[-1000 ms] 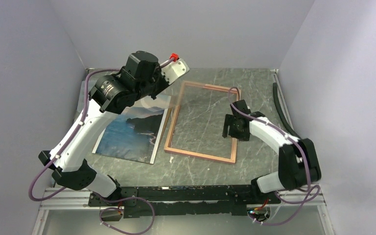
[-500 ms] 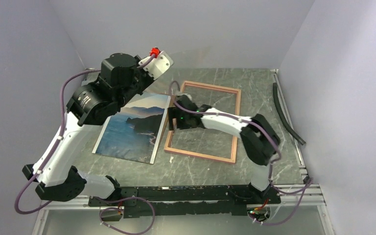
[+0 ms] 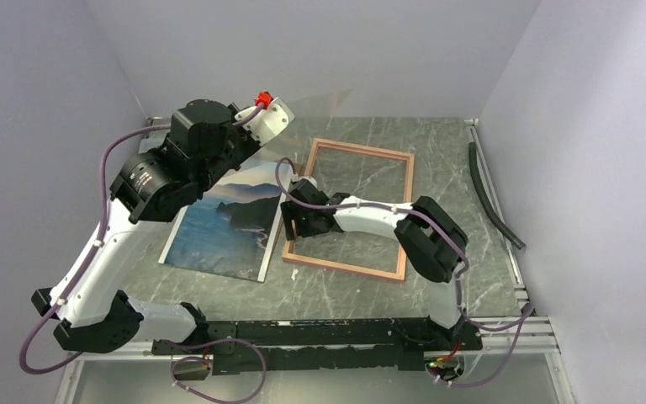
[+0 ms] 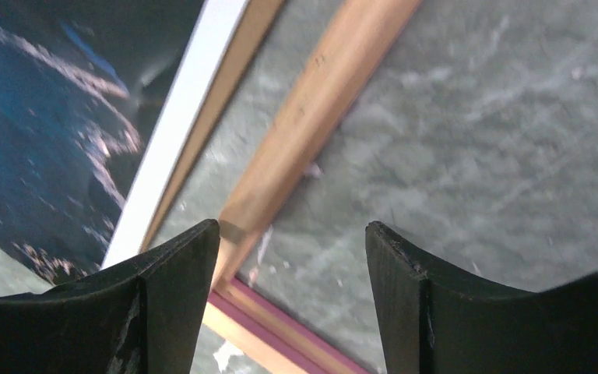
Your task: Put the photo into the frame
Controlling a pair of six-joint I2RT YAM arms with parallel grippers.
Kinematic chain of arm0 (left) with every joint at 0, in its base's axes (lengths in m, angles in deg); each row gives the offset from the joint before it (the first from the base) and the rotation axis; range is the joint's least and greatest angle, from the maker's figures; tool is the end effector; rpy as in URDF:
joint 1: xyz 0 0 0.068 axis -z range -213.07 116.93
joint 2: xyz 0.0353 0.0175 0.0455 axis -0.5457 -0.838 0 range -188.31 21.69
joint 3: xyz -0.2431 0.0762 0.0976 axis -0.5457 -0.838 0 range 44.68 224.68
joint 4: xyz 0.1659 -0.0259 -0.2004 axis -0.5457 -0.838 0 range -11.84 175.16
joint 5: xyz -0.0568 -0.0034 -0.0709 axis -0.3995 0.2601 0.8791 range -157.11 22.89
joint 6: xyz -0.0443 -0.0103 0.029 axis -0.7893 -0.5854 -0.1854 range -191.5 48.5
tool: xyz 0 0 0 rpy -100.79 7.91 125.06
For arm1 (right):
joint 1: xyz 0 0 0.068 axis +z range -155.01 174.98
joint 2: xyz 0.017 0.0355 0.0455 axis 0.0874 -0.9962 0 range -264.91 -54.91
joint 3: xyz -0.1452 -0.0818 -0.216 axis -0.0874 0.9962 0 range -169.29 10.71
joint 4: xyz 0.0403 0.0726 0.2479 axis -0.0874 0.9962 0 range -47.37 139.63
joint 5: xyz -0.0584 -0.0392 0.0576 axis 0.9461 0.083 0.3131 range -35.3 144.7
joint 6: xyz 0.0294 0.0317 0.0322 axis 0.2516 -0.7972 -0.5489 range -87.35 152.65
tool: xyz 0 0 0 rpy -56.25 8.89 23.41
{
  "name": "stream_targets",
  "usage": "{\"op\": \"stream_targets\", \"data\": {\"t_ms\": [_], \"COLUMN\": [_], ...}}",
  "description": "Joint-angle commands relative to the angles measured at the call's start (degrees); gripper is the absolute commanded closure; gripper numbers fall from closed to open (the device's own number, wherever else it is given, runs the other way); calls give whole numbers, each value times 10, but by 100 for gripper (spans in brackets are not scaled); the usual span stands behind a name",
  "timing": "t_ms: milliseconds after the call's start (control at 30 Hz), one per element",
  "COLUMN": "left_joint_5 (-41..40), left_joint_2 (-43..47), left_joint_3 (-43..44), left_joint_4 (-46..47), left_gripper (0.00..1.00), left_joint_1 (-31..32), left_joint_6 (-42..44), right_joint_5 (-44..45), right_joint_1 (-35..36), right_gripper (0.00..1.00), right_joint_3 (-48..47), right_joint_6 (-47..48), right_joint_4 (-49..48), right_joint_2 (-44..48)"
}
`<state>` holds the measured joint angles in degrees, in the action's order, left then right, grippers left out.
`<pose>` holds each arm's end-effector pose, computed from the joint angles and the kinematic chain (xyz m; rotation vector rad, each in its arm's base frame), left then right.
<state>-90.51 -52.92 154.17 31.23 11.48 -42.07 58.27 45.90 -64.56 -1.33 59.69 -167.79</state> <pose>0.1650 -0.1424 0.5225 0.9000 1.6510 0.2076 0.2645 0.3220 0.1654 -0.3574 2.5768 0.4991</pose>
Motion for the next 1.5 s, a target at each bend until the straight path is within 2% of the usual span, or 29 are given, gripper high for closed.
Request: {"op": "stream_targets", "data": {"t_ms": [0, 133, 233, 500, 667, 867, 1033, 1200, 1467], "left_joint_5": [27, 44, 57, 148, 217, 259, 288, 294, 308], "left_joint_2": [7, 3, 7, 61, 104, 115, 133, 138, 147], "left_joint_3": [10, 16, 10, -64, -101, -85, -92, -96, -105], "left_joint_4": [3, -11, -20, -57, -67, -113, -130, -135, -130], "left_gripper": [97, 97, 97, 97, 97, 97, 97, 97, 97], "left_joint_1": [-1, -1, 0, 0, 0, 0, 0, 0, 0], "left_joint_6": [2, 2, 17, 90, 159, 212, 254, 273, 295], "right_joint_5": [5, 1, 9, -4, -77, -176, -213, -241, -255], "right_joint_1": [14, 28, 30, 26, 23, 21, 20, 18, 14], "right_gripper": [28, 25, 21, 17, 16, 18, 22, 23, 30], "right_joint_3": [47, 45, 52, 82, 51, -45, -109, -108, -104], "right_joint_6": [24, 35, 72, 363, 495, 578, 607, 608, 597], "right_joint_4": [-13, -6, -9, 16, 54, 151, 210, 187, 146], "right_joint_2": [60, 91, 160, 468, 555, 515, 446, 430, 380]}}
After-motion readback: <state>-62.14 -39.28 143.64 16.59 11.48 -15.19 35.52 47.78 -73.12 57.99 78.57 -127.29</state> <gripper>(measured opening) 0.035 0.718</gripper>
